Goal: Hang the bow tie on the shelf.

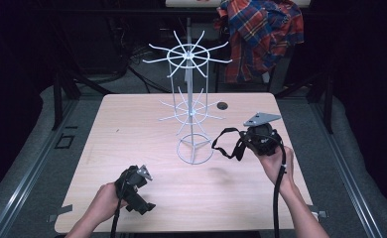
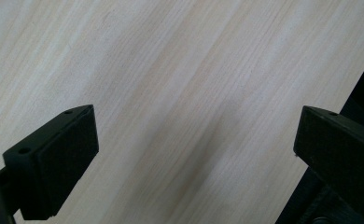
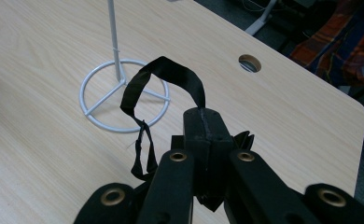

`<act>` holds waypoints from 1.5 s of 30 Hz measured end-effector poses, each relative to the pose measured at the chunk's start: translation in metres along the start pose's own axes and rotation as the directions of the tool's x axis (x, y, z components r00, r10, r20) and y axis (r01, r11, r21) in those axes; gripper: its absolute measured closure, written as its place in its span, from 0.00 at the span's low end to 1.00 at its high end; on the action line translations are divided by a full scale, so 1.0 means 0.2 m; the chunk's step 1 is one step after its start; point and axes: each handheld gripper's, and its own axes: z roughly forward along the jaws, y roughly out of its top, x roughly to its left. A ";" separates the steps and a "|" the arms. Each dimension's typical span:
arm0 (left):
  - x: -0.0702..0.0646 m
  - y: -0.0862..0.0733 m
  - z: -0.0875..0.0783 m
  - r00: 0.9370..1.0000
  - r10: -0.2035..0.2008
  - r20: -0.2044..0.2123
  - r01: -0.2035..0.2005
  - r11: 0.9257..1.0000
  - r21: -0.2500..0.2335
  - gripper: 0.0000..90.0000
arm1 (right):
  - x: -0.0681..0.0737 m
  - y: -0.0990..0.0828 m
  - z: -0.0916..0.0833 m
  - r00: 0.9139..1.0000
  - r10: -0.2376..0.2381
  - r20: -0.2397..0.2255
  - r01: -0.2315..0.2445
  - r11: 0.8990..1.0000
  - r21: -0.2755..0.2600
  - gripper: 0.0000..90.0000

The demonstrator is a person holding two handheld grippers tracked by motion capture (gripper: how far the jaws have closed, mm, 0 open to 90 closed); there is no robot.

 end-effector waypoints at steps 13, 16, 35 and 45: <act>0.00 0.00 0.00 1.000 -0.001 0.001 0.001 1.000 -0.003 0.00 | 0.03 0.07 -0.02 1.000 -0.019 -0.003 0.019 0.999 -0.036 1.00; 0.00 0.00 0.00 1.000 -0.003 0.000 0.003 1.000 -0.005 0.00 | 0.04 0.09 -0.03 1.000 -0.024 -0.001 0.024 0.998 -0.049 1.00; 0.00 0.01 0.00 1.000 0.006 0.006 -0.006 1.000 -0.004 0.00 | 0.00 0.18 -0.01 1.000 -0.002 0.001 0.002 0.997 -0.079 1.00; 0.00 0.02 0.00 1.000 0.013 0.008 -0.013 1.000 0.000 0.00 | -0.06 0.21 0.05 0.998 0.046 -0.033 -0.049 0.995 -0.082 1.00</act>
